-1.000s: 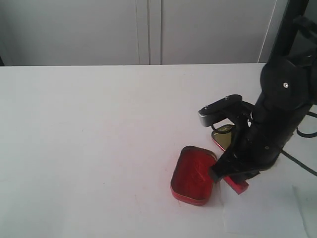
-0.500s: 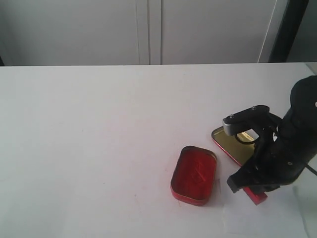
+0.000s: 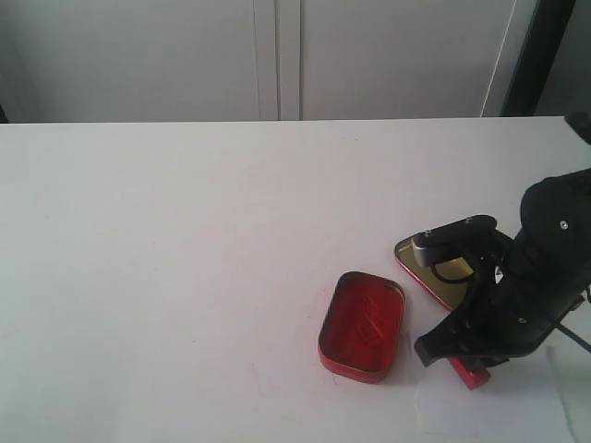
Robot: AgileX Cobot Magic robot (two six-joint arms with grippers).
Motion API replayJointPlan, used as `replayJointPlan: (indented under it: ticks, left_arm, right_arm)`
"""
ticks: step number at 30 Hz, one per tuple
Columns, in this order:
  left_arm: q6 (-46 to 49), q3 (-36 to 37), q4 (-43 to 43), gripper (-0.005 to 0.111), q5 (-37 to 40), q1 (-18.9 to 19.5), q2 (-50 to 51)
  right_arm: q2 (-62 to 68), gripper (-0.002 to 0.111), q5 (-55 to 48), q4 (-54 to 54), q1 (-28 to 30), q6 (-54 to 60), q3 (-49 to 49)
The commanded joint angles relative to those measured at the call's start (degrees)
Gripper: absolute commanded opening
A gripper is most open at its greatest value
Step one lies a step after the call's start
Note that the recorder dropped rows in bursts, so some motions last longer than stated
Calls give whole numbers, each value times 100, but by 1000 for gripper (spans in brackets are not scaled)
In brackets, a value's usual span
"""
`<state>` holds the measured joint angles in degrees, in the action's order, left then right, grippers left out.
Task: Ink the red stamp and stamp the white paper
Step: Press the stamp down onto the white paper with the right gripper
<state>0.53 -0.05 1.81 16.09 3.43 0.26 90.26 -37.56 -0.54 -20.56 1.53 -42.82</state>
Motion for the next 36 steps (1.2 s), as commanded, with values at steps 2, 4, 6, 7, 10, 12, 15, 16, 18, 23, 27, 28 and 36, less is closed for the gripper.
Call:
replayJointPlan:
  ticks: [2, 4, 6, 7, 10, 12, 15, 16, 18, 23, 27, 28, 36]
  left_arm:
    - [-53, 5, 27, 0, -23, -18, -26]
    - [-53, 5, 27, 0, -23, -18, -26]
    - [-53, 5, 27, 0, -23, -18, -26]
    - [-53, 5, 27, 0, -23, -18, -26]
    - [-53, 5, 27, 0, -23, -18, -26]
    - [-53, 5, 27, 0, -23, -18, -26]
    - [-53, 5, 27, 0, -23, -18, -26]
    - [-53, 5, 27, 0, -23, -18, -26]
    - [-53, 5, 27, 0, -23, -18, -26]
    - [-53, 5, 27, 0, -23, -18, -26]
    - [-53, 5, 27, 0, -23, -18, -26]
    - [-53, 5, 27, 0, -23, -18, -26]
    - [-53, 5, 27, 0, -23, -18, -26]
  right_arm:
    - [265, 0, 200, 54, 60, -186, 51]
    - [432, 0, 402, 54, 60, -242, 218]
    - [521, 0, 552, 54, 60, -242, 344]
    - [569, 0, 615, 54, 60, -242, 411]
    - [718, 0, 673, 54, 60, -298, 544]
    - [871, 0, 687, 54, 60, -311, 583]
    - [1105, 0, 687, 54, 60, -315, 592]
    - [1164, 0, 698, 54, 60, -315, 592]
    - [1271, 0, 714, 54, 60, -315, 592]
    - [1511, 0, 688, 54, 60, -325, 592]
    - [1584, 0, 688, 13, 60, -325, 592]
    - [1594, 0, 688, 13, 60, -325, 592]
    - [1646, 0, 688, 13, 60, -325, 592]
